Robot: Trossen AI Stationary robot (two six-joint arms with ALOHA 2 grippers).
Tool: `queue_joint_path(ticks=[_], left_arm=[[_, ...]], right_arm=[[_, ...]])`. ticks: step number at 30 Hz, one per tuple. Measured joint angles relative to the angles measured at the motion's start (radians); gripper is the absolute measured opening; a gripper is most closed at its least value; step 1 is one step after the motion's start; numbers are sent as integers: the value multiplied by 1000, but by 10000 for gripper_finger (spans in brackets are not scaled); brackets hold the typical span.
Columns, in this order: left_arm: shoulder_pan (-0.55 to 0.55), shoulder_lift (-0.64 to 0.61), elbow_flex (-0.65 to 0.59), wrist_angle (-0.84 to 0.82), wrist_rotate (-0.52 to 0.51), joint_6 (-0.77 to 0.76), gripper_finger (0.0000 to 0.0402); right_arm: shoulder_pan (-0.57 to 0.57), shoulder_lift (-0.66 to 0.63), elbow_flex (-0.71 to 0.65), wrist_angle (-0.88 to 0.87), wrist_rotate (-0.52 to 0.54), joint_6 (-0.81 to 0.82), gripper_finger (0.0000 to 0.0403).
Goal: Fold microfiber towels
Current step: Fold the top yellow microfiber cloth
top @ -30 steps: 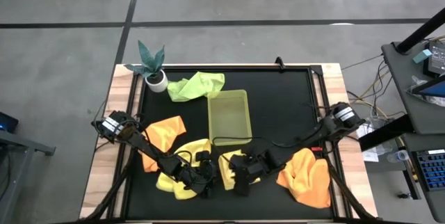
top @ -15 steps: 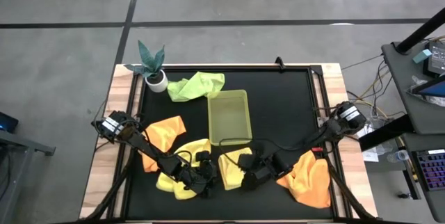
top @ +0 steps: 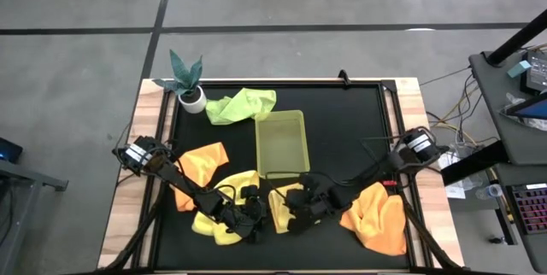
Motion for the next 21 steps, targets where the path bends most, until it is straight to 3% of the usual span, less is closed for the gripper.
queue_joint_path(ticks=[6, 10, 15, 21], left_arm=[[1, 0, -1, 0, 0, 0, 141], [1, 0, -3, -2, 0, 0, 141], [1, 0, -3, -2, 0, 0, 141], [2, 0, -4, -1, 0, 0, 141]], right_arm=[[-9, 34, 8, 23, 4, 9, 147], [-11, 56, 5, 44, 22, 10, 161], [-11, 56, 6, 61, 30, 8, 119], [-11, 56, 6, 74, 30, -3, 22]])
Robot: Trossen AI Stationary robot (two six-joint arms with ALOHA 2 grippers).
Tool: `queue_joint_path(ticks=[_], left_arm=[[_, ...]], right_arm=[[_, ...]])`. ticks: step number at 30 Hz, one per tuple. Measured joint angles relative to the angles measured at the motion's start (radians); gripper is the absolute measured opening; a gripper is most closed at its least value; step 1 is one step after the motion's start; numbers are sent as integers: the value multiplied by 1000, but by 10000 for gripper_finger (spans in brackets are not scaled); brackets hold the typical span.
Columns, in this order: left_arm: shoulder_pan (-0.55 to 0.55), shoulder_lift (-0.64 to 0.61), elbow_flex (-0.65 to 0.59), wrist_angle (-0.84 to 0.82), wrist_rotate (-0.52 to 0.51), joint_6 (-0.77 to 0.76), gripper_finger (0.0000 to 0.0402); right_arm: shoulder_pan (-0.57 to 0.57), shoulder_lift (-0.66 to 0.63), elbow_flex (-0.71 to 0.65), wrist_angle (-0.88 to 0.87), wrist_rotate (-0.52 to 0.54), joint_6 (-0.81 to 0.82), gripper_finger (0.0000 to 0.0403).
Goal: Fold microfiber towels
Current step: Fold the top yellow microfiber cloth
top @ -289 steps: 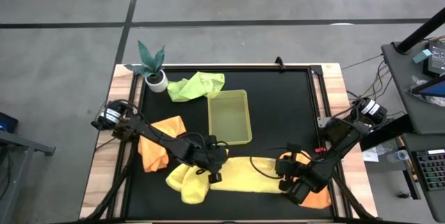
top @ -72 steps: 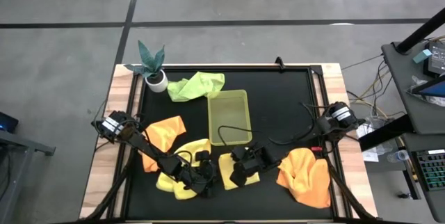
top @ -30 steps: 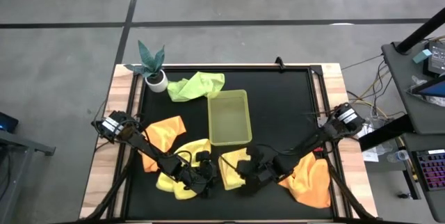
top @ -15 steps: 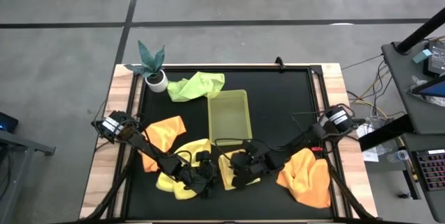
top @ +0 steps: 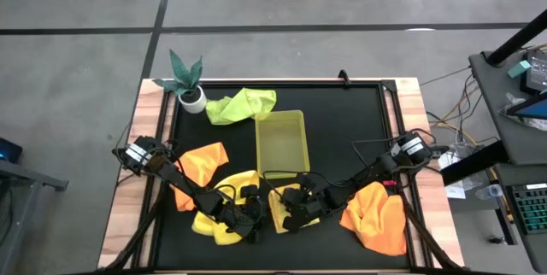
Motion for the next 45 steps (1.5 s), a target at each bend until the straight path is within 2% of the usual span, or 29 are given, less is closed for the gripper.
queue_joint_path(ticks=[5, 16, 23, 27, 34, 38, 42, 45], left_arm=[[0, 0, 0, 0, 0, 0, 141], [0, 0, 0, 0, 0, 0, 141], [0, 0, 0, 0, 0, 0, 141], [0, 0, 0, 0, 0, 0, 141], [0, 0, 0, 0, 0, 0, 141], [0, 0, -1, -1, -1, 1, 141], [0, 0, -3, -2, -4, 1, 141], [0, 0, -5, -2, -5, 1, 141]], right_arm=[[0, 0, 2, 2, 0, -1, 9], [16, 0, 48, 77, -37, -71, 8], [5, 0, 49, -4, 43, 24, 13], [5, -2, 70, -70, 44, 40, 43], [-5, 3, 67, -114, 45, 118, 132], [-8, 38, 66, -104, 48, 120, 170], [-5, 77, 77, -98, 53, 121, 180], [-6, 83, 84, -96, 48, 119, 155]])
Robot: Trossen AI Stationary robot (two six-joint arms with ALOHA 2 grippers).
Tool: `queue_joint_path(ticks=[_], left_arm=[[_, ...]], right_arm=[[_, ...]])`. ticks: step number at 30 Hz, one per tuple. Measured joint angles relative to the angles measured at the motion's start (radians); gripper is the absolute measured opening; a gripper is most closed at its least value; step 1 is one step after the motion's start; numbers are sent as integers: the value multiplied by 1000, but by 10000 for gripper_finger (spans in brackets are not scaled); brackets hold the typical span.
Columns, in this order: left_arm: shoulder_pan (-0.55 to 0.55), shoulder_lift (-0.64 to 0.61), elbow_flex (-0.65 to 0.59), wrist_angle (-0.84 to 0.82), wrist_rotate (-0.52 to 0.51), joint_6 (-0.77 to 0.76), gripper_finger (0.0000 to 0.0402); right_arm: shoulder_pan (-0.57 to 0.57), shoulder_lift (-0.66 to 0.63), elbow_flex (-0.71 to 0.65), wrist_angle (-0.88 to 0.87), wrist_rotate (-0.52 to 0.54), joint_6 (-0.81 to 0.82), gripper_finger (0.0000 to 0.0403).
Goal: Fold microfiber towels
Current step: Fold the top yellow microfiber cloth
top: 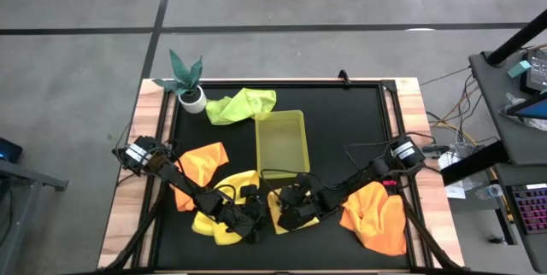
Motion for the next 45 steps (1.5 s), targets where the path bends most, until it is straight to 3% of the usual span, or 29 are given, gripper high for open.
queue_joint_path(ticks=[7, 9, 25, 32, 41, 45], left_arm=[[0, 0, -6, 0, -3, 0, 141], [0, 0, -11, 1, -5, -1, 141], [5, 0, -55, 62, -38, -77, 141], [6, 0, -55, 62, -42, -74, 141], [0, 0, -55, 64, -44, -76, 141], [-4, 0, -55, 72, -44, -77, 141]], right_arm=[[0, -8, 7, -6, -10, -46, 33], [0, -8, 13, -6, -23, -59, 17], [0, -26, 148, -220, -25, -85, 12], [0, -25, 149, -217, -26, -69, 19], [0, -11, 96, -141, -3, -52, 83], [0, -11, 84, -145, 5, -44, 62]])
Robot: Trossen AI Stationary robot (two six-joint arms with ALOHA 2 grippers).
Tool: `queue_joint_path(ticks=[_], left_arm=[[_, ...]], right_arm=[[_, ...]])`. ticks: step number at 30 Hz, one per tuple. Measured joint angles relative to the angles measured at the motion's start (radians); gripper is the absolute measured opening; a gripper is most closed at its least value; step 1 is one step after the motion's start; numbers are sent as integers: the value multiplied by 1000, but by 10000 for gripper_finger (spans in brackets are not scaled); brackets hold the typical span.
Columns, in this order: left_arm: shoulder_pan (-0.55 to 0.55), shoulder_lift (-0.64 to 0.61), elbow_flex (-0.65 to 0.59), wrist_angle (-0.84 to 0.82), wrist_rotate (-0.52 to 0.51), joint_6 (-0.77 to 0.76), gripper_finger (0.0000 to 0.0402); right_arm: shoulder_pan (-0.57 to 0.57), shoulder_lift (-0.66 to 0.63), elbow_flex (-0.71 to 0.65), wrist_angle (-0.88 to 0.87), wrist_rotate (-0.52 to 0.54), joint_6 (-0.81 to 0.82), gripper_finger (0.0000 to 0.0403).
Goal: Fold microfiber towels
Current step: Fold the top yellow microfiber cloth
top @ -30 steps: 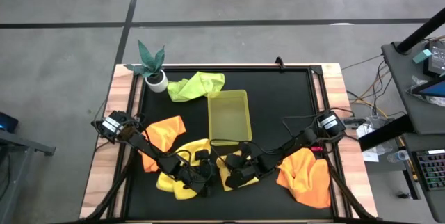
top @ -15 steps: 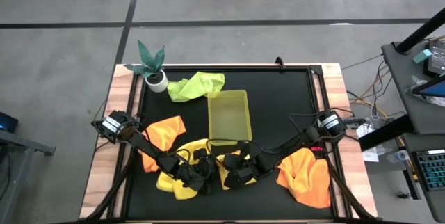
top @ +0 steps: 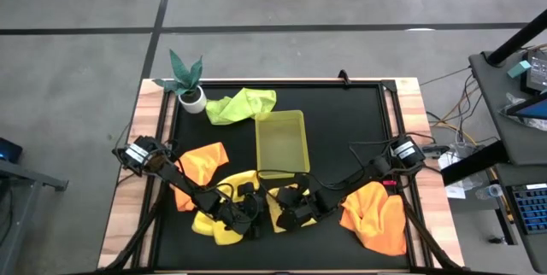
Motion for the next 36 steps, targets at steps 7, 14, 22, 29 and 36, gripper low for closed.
queue_joint_path(ticks=[7, 14, 22, 29, 36], left_arm=[[-3, 0, 0, 5, 3, -1, 141], [-3, 0, -1, 6, 5, -2, 141], [-3, 0, -1, 6, 5, -2, 141], [-3, 0, -1, 6, 5, -2, 141], [-3, 0, -1, 7, 5, -2, 141]], right_arm=[[0, 0, 0, 2, 0, -25, 11], [0, 0, 0, 2, -5, -25, 12], [0, 0, 0, 1, -8, -18, 78], [0, 0, 0, 2, -8, -25, 97], [0, 0, 12, 1, -8, -55, 22]])
